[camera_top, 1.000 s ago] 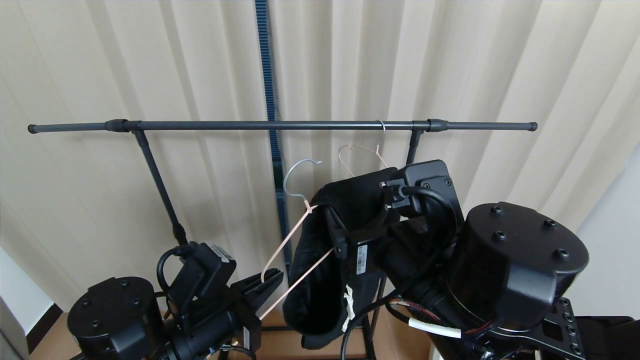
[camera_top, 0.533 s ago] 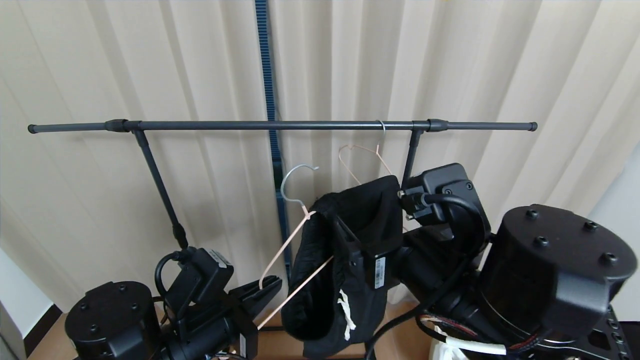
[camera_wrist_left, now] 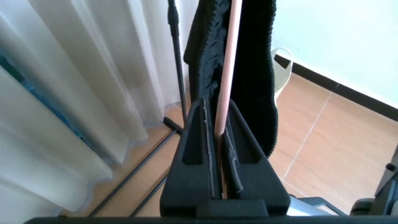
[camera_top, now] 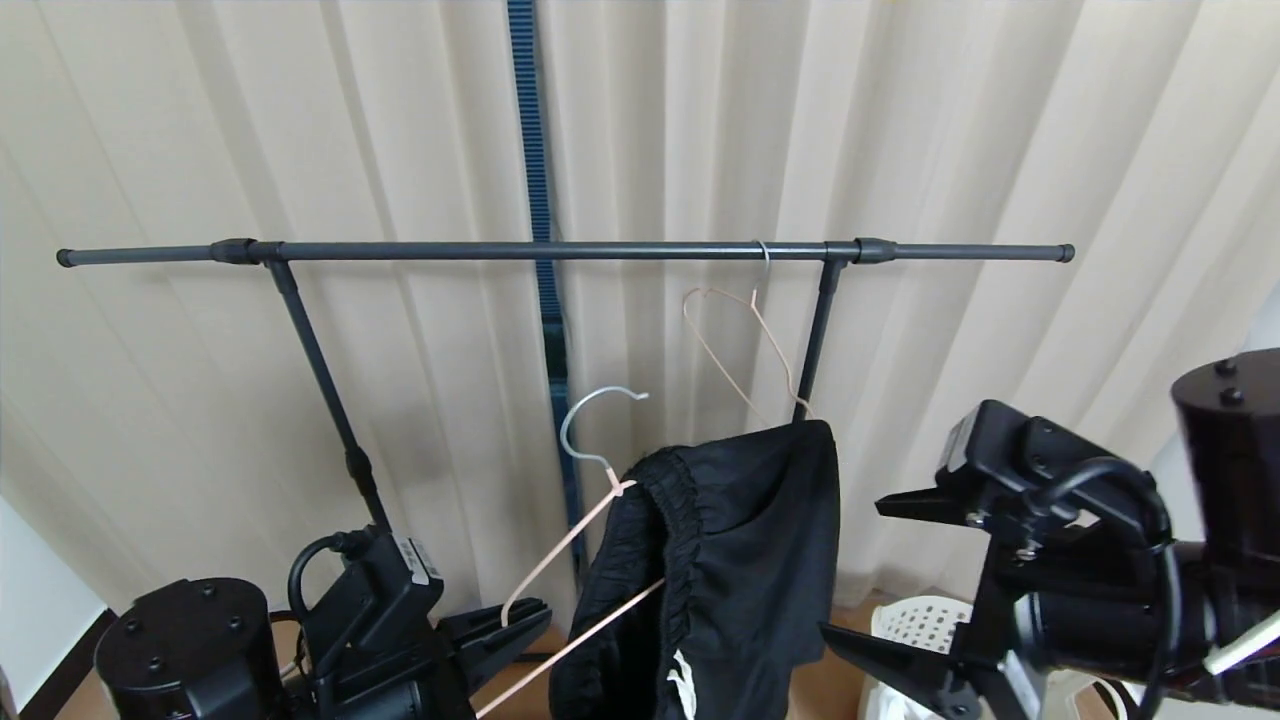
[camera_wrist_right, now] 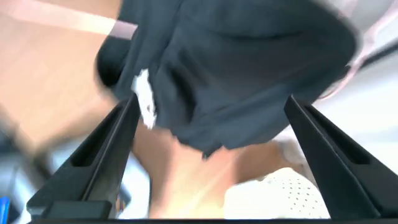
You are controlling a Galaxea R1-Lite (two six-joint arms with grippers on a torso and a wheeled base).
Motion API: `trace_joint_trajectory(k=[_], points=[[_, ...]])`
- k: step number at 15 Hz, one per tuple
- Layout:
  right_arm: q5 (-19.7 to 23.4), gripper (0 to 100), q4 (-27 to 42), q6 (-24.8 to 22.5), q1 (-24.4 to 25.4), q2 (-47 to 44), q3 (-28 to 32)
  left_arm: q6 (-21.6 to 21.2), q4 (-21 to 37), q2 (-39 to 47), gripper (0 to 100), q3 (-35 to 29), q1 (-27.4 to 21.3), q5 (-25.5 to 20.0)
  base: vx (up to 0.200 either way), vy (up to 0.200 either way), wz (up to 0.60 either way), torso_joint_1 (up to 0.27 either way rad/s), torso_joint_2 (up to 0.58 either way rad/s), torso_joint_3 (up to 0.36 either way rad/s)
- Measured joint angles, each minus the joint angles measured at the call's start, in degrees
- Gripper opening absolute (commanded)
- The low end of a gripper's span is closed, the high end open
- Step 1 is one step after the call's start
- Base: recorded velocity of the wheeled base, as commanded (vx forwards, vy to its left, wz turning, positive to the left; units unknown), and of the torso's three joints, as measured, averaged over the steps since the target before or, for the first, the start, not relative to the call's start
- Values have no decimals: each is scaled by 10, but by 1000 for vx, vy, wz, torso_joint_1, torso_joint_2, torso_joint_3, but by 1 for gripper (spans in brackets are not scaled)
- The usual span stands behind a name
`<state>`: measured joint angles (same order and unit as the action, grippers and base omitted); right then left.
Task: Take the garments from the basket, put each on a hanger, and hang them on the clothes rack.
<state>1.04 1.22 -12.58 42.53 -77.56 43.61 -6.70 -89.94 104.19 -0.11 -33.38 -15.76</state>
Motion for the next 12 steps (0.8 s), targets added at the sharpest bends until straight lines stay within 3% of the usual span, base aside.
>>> trace_joint_trajectory(k=[3,5,9,12], points=[[113,100,100,-91,-55,9,68,-8,0,1,0,0,-1,-9,0,0,0,0,0,0],[172,100,163,-162,-87,-12,133,-11,0,3,0,1,-3,-42,0,0,0,0,0,0],[250,100,344,-295,-133,-81,283,-57,0,15,0,1,-3,-59,0,0,0,0,0,0],[301,100,413,-362,-159,-134,351,-61,0,20,0,1,-3,-60,0,0,0,0,0,0]])
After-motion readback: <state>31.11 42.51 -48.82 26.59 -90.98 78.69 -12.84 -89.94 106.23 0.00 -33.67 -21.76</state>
